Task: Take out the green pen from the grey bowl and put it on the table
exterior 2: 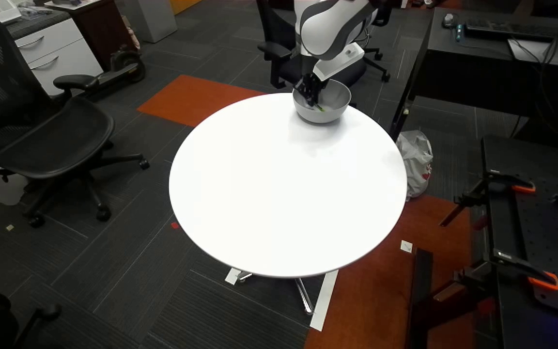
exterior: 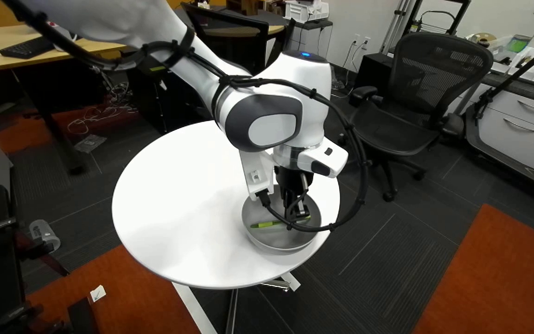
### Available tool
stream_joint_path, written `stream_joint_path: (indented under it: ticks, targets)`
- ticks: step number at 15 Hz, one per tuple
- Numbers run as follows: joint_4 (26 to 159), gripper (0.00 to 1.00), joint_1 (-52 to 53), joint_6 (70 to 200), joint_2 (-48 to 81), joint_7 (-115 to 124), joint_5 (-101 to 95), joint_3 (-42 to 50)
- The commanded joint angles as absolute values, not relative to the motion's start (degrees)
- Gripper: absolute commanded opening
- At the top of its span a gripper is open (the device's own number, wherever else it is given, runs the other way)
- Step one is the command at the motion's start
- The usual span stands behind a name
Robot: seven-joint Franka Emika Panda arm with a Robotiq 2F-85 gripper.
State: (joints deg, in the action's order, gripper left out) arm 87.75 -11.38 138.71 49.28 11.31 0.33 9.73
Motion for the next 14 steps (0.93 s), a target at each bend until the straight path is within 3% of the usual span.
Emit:
stream_joint_path:
  ticks: [1,14]
  targets:
    - [87.99,0.04,-10.70,136.97,46.53,10.60,0.36,10.28]
    - [97.96,0.04,-6.33,138.60,27.15,8.77,-4.39,9.96]
